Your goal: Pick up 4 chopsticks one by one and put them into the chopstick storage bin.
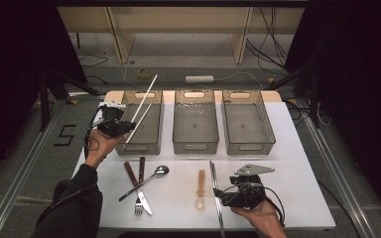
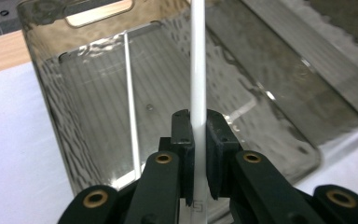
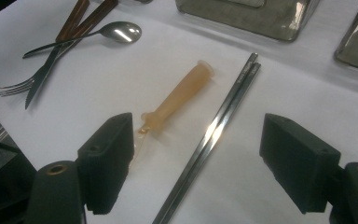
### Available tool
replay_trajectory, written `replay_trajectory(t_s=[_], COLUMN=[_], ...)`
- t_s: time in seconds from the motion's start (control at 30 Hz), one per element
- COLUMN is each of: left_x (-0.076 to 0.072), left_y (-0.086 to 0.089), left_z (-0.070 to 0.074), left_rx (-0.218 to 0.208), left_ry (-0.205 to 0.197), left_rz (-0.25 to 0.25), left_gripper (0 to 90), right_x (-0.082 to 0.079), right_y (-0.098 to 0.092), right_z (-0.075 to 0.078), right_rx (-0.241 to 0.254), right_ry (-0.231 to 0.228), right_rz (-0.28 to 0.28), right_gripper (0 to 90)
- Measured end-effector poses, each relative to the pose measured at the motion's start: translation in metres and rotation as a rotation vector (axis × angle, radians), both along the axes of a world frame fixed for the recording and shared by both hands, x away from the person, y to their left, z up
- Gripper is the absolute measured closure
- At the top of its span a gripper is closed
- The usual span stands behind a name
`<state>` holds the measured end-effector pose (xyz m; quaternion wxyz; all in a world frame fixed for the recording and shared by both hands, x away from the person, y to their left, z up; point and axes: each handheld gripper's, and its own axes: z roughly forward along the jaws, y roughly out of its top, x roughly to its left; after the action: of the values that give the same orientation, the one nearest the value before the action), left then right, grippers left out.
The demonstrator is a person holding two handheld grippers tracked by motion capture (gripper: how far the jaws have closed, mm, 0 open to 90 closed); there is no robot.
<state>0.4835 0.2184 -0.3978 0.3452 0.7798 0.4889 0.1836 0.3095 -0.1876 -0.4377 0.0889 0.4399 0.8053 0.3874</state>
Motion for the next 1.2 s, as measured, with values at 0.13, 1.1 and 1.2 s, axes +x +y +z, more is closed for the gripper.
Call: replay_trajectory(t_s=[0.13, 1.1, 1.2], left_x=[0.006, 0.019, 0.014], left_y=[0.001, -0.002, -0.001], left_z=[-0.006, -0.031, -0.026], left_rx=[0.012, 0.022, -0.002], left_ry=[0.012, 0.099, 0.090], left_rz=[0.015, 0.088, 0.070], left_gripper=[82.8, 65.5, 58.3], right_x=[0.000, -0.001, -0.001], right_y=[0.001, 0.001, 0.001], right_z=[-0.001, -0.001, -0.001], right_rx=[-0.006, -0.009, -0.012], right_ry=[-0.003, 0.007, 0.005], right_rz=[0.006, 0.027, 0.024], right_gripper=[26.9, 27.5, 27.5])
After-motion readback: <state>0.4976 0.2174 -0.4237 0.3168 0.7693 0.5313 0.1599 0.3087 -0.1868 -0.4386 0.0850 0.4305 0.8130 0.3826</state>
